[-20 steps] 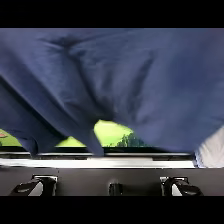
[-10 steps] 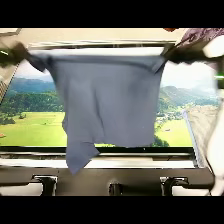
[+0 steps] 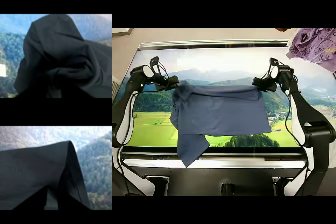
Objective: Fold the clothes and pants, and hang the long-sleeved shirts on hangers.
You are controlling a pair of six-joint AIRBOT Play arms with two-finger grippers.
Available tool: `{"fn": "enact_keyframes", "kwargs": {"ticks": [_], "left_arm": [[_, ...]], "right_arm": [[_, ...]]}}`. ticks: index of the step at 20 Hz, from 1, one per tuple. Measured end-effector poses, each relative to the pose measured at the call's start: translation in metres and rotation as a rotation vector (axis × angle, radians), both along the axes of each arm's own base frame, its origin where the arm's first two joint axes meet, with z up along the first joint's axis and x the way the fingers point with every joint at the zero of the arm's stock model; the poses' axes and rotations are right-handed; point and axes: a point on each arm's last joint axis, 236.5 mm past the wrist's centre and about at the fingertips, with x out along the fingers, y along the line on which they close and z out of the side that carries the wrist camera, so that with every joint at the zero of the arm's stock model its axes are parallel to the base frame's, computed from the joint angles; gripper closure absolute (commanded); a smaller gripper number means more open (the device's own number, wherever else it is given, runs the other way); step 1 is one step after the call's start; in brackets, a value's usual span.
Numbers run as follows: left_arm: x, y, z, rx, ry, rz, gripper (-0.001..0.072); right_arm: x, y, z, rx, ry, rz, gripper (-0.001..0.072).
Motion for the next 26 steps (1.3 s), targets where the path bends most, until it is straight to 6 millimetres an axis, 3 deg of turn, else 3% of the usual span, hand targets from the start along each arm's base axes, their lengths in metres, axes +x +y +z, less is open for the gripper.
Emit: {"fn": "enact_keyframes", "kwargs": {"ticks": [2, 3, 5, 8, 11, 13, 16, 20, 23, 26], "left_arm": [[-0.006, -0.001, -0.001, -0.002, 0.035, -0.010, 0.0172], [-0.010, 0.001, 0.003, -0.003, 0.051, -0.016, 0.0172], [-0.023, 0.011, 0.020, 0.015, 0.079, -0.060, 0.0172], [-0.049, 0.034, 0.056, 0.036, 0.098, -0.112, 0.0173], [-0.077, 0.062, 0.094, 0.030, 0.090, -0.091, 0.0178], [-0.106, 0.076, 0.105, -0.005, 0.103, -0.059, 0.0179], [-0.160, 0.087, 0.096, -0.083, 0.156, 0.003, 0.0178], [-0.230, 0.085, 0.063, -0.171, 0.223, 0.096, 0.0179], [-0.264, 0.078, 0.042, -0.205, 0.255, 0.142, 0.0178], [-0.280, 0.073, 0.030, -0.225, 0.269, 0.163, 0.0178]], "right_arm": [[-0.006, 0.001, 0.000, -0.003, 0.025, 0.007, 0.0310], [-0.011, 0.001, 0.004, -0.014, 0.034, 0.034, 0.0292], [-0.018, -0.005, 0.023, -0.040, 0.023, 0.102, 0.0292], [-0.026, -0.028, 0.067, -0.030, -0.029, 0.158, 0.0293], [-0.055, -0.064, 0.088, 0.058, -0.008, 0.175, 0.0293], [-0.091, -0.083, 0.078, 0.152, 0.073, 0.154, 0.0292], [-0.148, -0.099, 0.045, 0.285, 0.204, 0.099, 0.0288], [-0.215, -0.090, -0.001, 0.410, 0.355, 0.067, 0.0288], [-0.243, -0.082, -0.025, 0.447, 0.410, 0.056, 0.0288], [-0.257, -0.077, -0.042, 0.460, 0.429, 0.047, 0.0288]]}}
